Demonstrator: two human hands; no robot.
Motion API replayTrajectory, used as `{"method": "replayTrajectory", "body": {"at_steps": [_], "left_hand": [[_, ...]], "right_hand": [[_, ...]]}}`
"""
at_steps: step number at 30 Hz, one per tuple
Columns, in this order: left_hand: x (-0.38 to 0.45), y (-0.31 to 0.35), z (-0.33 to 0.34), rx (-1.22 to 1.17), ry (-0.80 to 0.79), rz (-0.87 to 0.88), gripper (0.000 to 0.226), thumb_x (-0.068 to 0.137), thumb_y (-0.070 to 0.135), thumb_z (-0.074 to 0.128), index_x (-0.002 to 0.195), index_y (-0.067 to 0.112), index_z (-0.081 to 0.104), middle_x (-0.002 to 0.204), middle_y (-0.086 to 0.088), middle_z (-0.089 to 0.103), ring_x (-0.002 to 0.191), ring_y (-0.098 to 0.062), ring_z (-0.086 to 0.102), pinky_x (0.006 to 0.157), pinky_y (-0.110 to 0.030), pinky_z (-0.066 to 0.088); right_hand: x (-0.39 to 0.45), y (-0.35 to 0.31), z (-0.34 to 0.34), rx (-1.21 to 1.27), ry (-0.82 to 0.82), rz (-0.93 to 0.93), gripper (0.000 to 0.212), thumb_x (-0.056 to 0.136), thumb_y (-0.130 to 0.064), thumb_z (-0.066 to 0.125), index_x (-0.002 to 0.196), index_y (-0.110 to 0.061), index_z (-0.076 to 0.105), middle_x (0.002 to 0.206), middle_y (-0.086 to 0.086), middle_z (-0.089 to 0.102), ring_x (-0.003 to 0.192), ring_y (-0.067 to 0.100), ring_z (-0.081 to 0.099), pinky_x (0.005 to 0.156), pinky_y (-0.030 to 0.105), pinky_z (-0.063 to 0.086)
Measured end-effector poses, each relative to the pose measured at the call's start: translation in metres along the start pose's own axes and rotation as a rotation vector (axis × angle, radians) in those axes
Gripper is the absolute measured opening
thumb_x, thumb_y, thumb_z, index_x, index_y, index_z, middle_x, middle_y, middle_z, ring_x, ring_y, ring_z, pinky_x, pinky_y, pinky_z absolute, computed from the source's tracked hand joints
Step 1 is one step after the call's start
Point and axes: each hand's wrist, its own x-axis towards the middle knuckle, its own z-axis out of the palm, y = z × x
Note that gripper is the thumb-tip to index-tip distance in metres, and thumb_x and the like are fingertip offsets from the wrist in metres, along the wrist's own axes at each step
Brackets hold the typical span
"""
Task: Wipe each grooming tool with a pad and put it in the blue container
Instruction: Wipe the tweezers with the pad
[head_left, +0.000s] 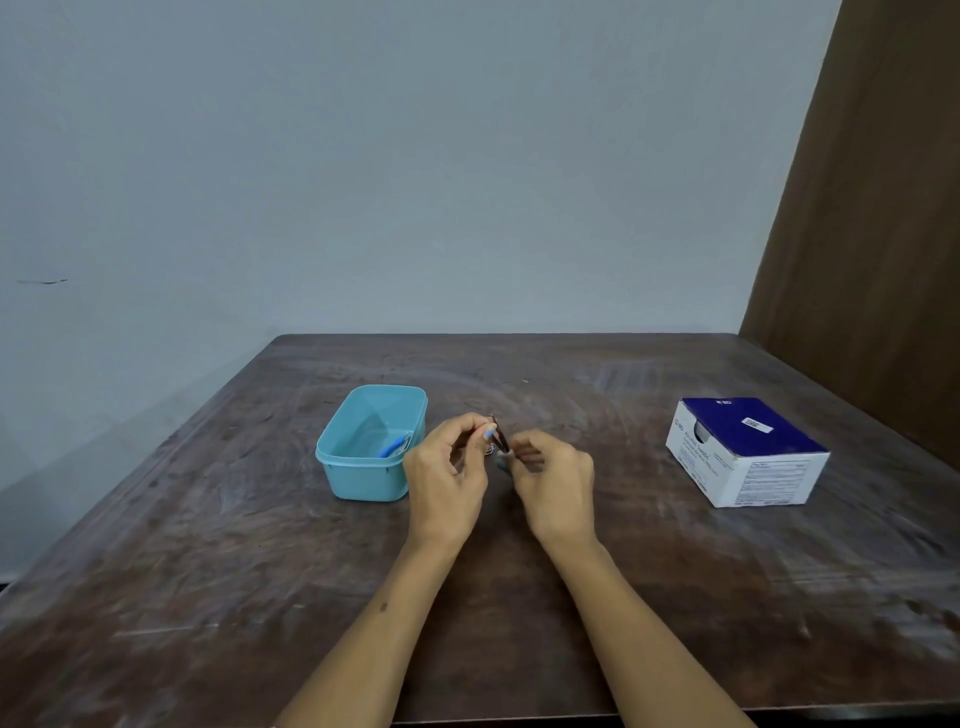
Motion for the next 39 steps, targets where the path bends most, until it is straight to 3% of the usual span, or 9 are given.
{"method": "replayTrajectory", "body": {"at_steps": [5, 10, 15, 19, 26, 36, 39], "left_hand": [[0.0, -0.001, 0.001, -0.021, -0.001, -0.023, 0.013, 0.085, 0.015, 0.059, 0.089, 0.01, 0.07, 0.083, 0.002, 0.07, 0.079, -0.008, 0.066, 0.068, -0.011, 0.05], [0.0, 0.0, 0.0, 0.013, -0.011, -0.014, 0.009, 0.086, 0.007, 0.061, 0.089, 0.009, 0.07, 0.084, 0.002, 0.07, 0.081, -0.008, 0.064, 0.068, -0.007, 0.047], [-0.001, 0.002, 0.0, 0.013, 0.0, 0.011, 0.01, 0.085, 0.006, 0.062, 0.089, 0.009, 0.07, 0.082, 0.003, 0.069, 0.081, -0.006, 0.063, 0.066, -0.004, 0.045], [-0.003, 0.002, -0.001, 0.02, 0.0, -0.011, 0.009, 0.086, 0.005, 0.062, 0.088, 0.009, 0.07, 0.082, 0.003, 0.069, 0.082, -0.008, 0.063, 0.066, -0.005, 0.045], [-0.011, 0.003, 0.0, 0.009, -0.047, -0.043, 0.006, 0.085, 0.008, 0.064, 0.088, 0.011, 0.069, 0.079, 0.007, 0.068, 0.077, -0.003, 0.065, 0.065, -0.008, 0.048], [-0.011, 0.001, 0.0, -0.007, -0.035, -0.076, 0.008, 0.084, 0.007, 0.065, 0.087, 0.013, 0.068, 0.08, 0.004, 0.07, 0.077, -0.007, 0.067, 0.067, -0.013, 0.052], [-0.011, 0.0, -0.001, -0.006, -0.021, -0.078, 0.007, 0.084, 0.007, 0.065, 0.088, 0.012, 0.068, 0.08, 0.004, 0.07, 0.077, -0.007, 0.067, 0.068, -0.015, 0.053]], "right_hand": [[0.0, -0.002, -0.001, 0.02, 0.047, 0.013, 0.028, 0.074, -0.004, 0.074, 0.096, -0.022, 0.07, 0.082, -0.007, 0.072, 0.077, 0.007, 0.066, 0.077, 0.034, 0.056], [-0.001, -0.007, -0.004, 0.054, 0.061, -0.076, 0.046, 0.073, -0.003, 0.076, 0.112, -0.023, 0.061, 0.085, -0.005, 0.073, 0.081, 0.005, 0.068, 0.077, 0.025, 0.055], [-0.001, -0.005, -0.004, 0.011, -0.025, 0.064, 0.037, 0.076, -0.005, 0.074, 0.108, -0.019, 0.063, 0.083, -0.004, 0.072, 0.077, 0.009, 0.067, 0.08, 0.034, 0.055], [-0.003, -0.01, -0.005, 0.016, 0.011, -0.021, 0.043, 0.075, -0.006, 0.075, 0.111, -0.022, 0.058, 0.084, -0.006, 0.072, 0.08, 0.008, 0.067, 0.078, 0.027, 0.053], [-0.003, -0.007, -0.006, -0.057, -0.026, -0.044, 0.043, 0.078, -0.008, 0.071, 0.113, -0.019, 0.049, 0.082, -0.005, 0.071, 0.077, 0.012, 0.067, 0.074, 0.028, 0.052], [-0.003, -0.008, -0.008, -0.107, -0.088, 0.022, 0.046, 0.079, -0.007, 0.069, 0.115, -0.022, 0.046, 0.083, -0.008, 0.069, 0.078, 0.011, 0.066, 0.074, 0.029, 0.053], [-0.004, -0.01, -0.007, -0.074, -0.042, -0.061, 0.045, 0.079, -0.009, 0.071, 0.116, -0.021, 0.048, 0.088, -0.006, 0.071, 0.079, 0.01, 0.065, 0.075, 0.023, 0.049]]}}
